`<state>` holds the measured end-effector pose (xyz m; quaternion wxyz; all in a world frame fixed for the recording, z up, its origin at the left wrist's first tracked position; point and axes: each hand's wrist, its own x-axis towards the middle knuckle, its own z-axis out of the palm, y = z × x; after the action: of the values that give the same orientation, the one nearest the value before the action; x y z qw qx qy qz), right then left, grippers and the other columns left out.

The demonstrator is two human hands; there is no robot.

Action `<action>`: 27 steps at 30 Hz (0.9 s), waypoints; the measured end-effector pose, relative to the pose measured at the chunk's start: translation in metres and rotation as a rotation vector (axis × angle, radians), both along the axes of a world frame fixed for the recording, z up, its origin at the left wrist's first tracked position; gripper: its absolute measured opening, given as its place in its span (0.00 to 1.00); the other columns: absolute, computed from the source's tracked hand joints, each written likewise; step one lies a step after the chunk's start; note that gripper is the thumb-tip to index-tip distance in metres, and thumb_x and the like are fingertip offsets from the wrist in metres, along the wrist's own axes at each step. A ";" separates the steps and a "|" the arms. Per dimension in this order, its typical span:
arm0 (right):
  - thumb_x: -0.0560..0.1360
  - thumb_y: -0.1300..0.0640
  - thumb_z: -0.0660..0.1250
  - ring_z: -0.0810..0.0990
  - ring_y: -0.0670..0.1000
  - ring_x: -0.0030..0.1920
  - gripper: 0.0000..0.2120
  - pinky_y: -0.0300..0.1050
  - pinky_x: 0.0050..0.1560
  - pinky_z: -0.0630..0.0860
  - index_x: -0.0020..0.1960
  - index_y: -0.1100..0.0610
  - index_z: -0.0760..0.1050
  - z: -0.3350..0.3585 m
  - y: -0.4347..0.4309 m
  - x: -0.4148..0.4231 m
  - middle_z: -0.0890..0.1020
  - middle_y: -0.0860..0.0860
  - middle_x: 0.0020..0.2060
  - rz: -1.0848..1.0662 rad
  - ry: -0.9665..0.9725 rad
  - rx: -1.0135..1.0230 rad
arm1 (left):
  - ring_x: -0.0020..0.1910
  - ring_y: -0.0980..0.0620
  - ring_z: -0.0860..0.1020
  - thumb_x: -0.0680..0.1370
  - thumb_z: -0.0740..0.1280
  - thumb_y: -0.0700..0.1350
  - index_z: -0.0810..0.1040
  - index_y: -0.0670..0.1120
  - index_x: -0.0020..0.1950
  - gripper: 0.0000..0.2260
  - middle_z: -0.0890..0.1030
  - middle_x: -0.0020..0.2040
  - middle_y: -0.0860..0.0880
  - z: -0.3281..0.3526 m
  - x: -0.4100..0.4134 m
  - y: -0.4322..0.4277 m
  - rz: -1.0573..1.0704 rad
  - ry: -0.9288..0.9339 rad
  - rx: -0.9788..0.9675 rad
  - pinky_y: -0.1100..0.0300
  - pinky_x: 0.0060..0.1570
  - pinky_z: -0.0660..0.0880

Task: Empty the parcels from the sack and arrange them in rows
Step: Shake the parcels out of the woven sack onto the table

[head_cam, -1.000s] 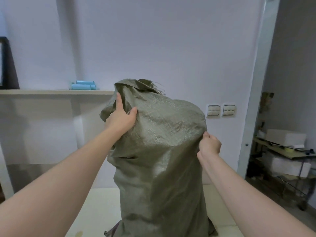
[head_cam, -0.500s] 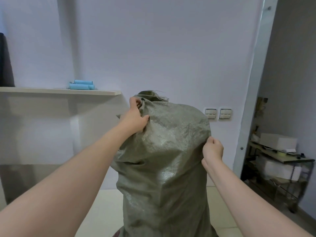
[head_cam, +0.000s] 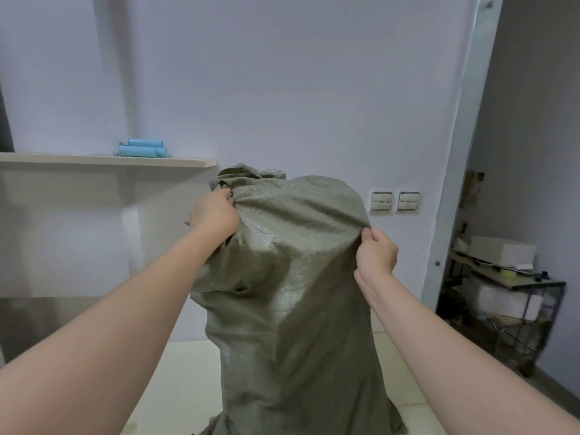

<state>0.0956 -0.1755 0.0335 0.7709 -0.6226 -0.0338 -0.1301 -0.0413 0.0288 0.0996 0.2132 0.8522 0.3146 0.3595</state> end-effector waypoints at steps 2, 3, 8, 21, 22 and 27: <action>0.80 0.60 0.60 0.59 0.50 0.34 0.15 0.44 0.36 0.56 0.35 0.55 0.65 0.014 0.008 -0.003 0.63 0.49 0.30 0.021 -0.068 -0.045 | 0.66 0.39 0.73 0.82 0.56 0.40 0.71 0.47 0.72 0.18 0.75 0.69 0.43 0.001 -0.011 0.007 0.027 -0.024 -0.041 0.51 0.64 0.70; 0.80 0.60 0.60 0.59 0.49 0.33 0.16 0.44 0.37 0.56 0.33 0.55 0.63 0.021 0.012 -0.004 0.62 0.48 0.29 0.031 -0.102 -0.062 | 0.65 0.39 0.74 0.82 0.56 0.40 0.73 0.45 0.70 0.17 0.76 0.68 0.42 0.002 -0.016 0.010 0.045 -0.039 -0.054 0.52 0.62 0.70; 0.80 0.58 0.61 0.65 0.48 0.35 0.16 0.44 0.36 0.60 0.34 0.58 0.69 0.043 0.037 -0.009 0.68 0.48 0.29 0.048 -0.278 -0.253 | 0.64 0.39 0.73 0.83 0.56 0.39 0.74 0.52 0.62 0.13 0.76 0.66 0.42 -0.019 -0.038 0.025 0.092 -0.082 -0.151 0.56 0.53 0.66; 0.82 0.57 0.60 0.78 0.52 0.49 0.12 0.44 0.49 0.71 0.52 0.57 0.82 0.050 0.098 -0.033 0.84 0.53 0.47 0.155 -0.575 -0.546 | 0.61 0.37 0.74 0.83 0.56 0.41 0.76 0.43 0.67 0.15 0.77 0.64 0.39 -0.089 -0.054 0.072 0.225 -0.202 -0.472 0.55 0.55 0.68; 0.82 0.58 0.59 0.77 0.52 0.49 0.12 0.44 0.49 0.70 0.52 0.58 0.82 0.046 0.102 -0.035 0.83 0.53 0.48 0.178 -0.589 -0.559 | 0.60 0.37 0.74 0.82 0.56 0.41 0.77 0.43 0.66 0.15 0.77 0.63 0.39 -0.104 -0.052 0.075 0.223 -0.205 -0.518 0.55 0.54 0.68; 0.81 0.59 0.61 0.78 0.53 0.53 0.11 0.40 0.48 0.67 0.53 0.59 0.82 0.001 0.102 -0.024 0.83 0.54 0.51 0.267 -0.592 -0.659 | 0.57 0.38 0.75 0.82 0.58 0.48 0.77 0.41 0.63 0.17 0.77 0.63 0.38 -0.174 -0.031 0.065 0.214 -0.185 -0.771 0.52 0.60 0.71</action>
<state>0.0713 -0.0735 0.0343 0.4991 -0.7607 -0.3719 -0.1841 -0.0723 0.0937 -0.0746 0.5058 0.6365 0.4924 0.3108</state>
